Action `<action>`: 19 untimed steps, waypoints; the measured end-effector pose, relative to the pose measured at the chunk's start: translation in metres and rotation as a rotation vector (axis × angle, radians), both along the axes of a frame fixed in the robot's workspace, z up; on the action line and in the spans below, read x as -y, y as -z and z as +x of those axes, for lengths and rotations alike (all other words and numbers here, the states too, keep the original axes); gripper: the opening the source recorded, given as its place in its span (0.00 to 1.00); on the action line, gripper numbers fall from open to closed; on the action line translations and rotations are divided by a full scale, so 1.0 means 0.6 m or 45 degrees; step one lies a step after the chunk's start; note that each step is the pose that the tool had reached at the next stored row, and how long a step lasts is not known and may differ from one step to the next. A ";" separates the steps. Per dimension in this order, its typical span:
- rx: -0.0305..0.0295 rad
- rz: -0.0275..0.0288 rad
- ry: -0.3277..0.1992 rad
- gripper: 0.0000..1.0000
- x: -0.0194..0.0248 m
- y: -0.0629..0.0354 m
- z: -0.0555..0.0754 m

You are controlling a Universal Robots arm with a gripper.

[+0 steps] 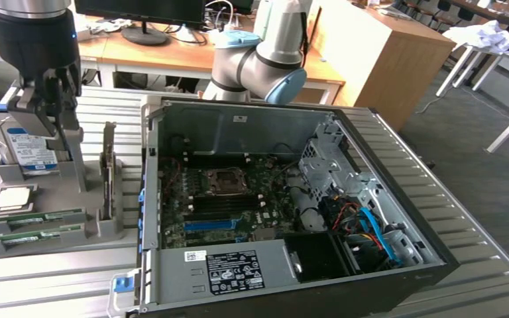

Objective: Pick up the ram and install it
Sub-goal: 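Pick up the ram and move it above insertion slot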

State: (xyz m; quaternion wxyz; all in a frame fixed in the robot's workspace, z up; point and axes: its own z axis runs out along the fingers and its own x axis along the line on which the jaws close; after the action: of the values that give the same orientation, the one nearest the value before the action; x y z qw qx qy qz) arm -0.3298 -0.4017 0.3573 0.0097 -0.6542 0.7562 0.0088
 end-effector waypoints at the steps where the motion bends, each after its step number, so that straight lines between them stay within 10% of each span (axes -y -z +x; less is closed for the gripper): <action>1: 0.0000 0.0000 0.000 0.50 0.0000 0.000 0.000; 19: 0.0000 0.0000 0.000 0.50 0.0000 0.007 0.000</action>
State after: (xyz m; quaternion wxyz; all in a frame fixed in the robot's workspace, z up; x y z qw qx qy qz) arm -0.3298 -0.4018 0.3529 0.0097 -0.6542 0.7562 0.0088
